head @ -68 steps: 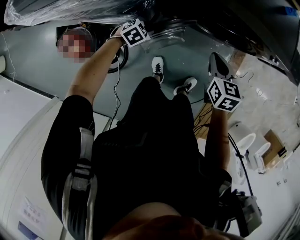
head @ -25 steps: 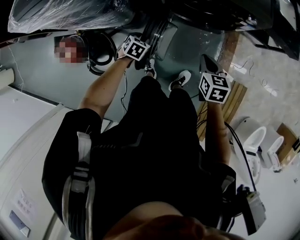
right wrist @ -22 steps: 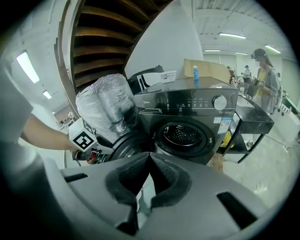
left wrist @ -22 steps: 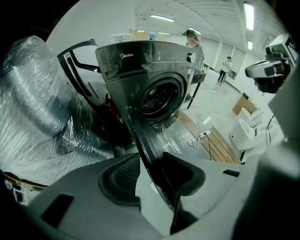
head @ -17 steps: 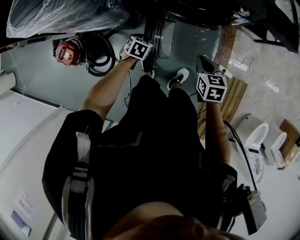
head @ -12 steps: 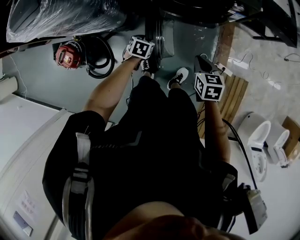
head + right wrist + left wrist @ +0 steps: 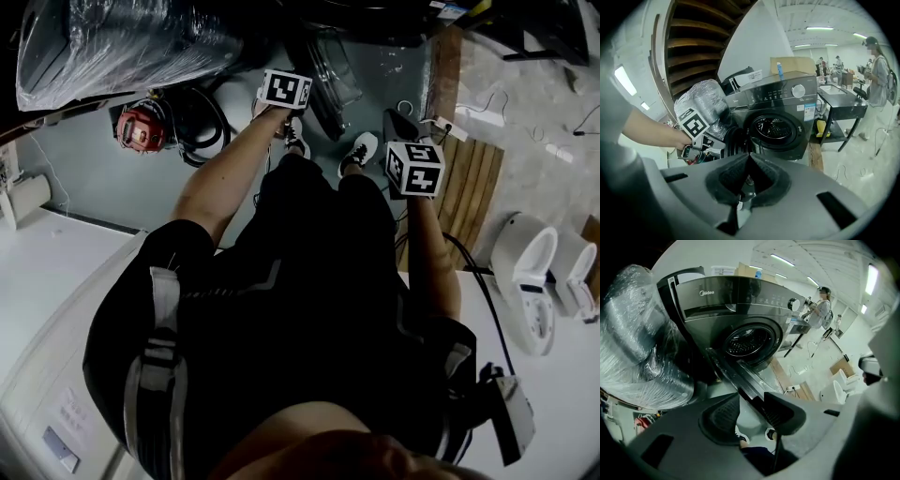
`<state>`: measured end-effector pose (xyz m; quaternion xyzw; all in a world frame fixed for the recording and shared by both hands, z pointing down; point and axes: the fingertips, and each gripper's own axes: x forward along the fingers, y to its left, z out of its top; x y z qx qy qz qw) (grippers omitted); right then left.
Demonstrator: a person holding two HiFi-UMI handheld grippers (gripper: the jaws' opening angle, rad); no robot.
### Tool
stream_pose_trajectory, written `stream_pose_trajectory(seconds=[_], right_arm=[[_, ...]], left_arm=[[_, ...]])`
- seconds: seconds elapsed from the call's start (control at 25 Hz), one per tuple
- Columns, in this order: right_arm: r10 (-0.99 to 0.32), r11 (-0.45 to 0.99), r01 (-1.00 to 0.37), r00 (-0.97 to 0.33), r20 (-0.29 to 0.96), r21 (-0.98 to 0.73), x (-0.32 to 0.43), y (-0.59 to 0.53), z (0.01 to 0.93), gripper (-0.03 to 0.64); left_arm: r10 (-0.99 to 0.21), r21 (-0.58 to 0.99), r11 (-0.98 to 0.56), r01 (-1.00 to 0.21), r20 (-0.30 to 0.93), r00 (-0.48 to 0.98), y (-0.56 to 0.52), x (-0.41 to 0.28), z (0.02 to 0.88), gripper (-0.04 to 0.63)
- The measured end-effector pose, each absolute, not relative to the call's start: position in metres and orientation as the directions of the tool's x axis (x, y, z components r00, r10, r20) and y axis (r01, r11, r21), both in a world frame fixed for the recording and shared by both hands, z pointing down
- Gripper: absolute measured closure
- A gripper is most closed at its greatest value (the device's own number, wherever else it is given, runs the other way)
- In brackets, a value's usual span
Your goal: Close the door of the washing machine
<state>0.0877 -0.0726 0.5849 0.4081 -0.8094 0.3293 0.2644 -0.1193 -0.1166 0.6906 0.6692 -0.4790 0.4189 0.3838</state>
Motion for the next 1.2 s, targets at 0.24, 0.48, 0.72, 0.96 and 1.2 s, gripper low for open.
stream_pose_trajectory(seconds=[0.24, 0.48, 0.72, 0.96, 1.2], right_arm=[[-0.497, 0.411, -0.846, -0.521, 0.694, -0.34, 0.118, -0.075, 0.595, 0.612], [-0.498, 0.372, -0.844, -0.533, 0.685, -0.386, 0.145, -0.084, 0.608, 0.612], [-0.488, 0.395, -0.83, -0.554, 0.675, -0.395, 0.135, -0.099, 0.614, 0.611], [-0.459, 0.402, -0.83, -0.548, 0.699, -0.386, 0.116, -0.122, 0.632, 0.547], [-0.408, 0.415, -0.833, -0.531, 0.743, -0.367, 0.095, -0.144, 0.663, 0.506]], left_arm=[[-0.303, 0.088, -0.382, -0.92, 0.929, 0.214, -0.124, -0.084, 0.684, 0.442], [-0.339, -0.024, -0.584, -0.811, 0.916, 0.217, -0.131, -0.047, 0.678, 0.442], [-0.268, -0.167, -0.891, -0.423, 0.944, 0.193, -0.133, -0.043, 0.671, 0.44], [-0.242, -0.201, -0.959, -0.201, 0.948, 0.208, -0.168, -0.038, 0.676, 0.441], [-0.148, -0.149, -0.989, -0.007, 0.973, 0.179, -0.18, -0.03, 0.689, 0.44]])
